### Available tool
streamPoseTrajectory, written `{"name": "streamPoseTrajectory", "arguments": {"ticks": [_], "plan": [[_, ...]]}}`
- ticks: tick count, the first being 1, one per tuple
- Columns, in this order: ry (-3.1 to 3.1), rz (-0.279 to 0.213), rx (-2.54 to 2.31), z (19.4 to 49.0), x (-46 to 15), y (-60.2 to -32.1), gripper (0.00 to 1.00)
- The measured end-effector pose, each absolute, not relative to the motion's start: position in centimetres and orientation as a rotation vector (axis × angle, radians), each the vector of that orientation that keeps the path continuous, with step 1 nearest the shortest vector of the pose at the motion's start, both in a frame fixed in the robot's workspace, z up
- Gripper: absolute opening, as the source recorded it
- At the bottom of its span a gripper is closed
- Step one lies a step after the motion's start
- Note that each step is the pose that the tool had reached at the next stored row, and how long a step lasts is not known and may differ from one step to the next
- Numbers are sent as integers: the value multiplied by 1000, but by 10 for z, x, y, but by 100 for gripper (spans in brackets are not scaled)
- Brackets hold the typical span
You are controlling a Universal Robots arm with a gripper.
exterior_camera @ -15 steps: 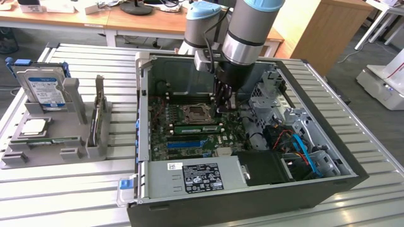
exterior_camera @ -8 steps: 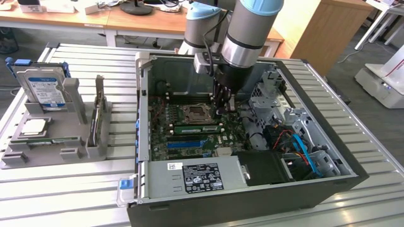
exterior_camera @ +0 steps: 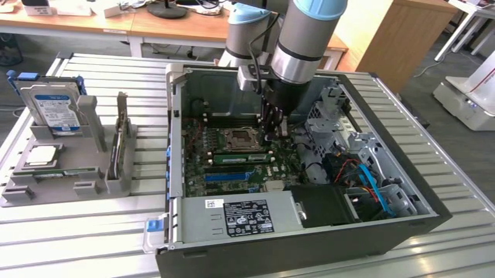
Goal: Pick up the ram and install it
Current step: 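Press down the ram until it locks into place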
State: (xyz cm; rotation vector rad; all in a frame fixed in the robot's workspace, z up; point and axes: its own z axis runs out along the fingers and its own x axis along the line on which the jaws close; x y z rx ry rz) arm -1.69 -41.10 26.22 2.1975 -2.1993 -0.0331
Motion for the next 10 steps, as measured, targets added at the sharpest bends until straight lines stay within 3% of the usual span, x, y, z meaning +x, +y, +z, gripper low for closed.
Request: {"name": "streamPoseTrajectory", "arguments": {"ticks": [10], "plan": [[-2199,-33,2198,262,-8,-411,11]]}}
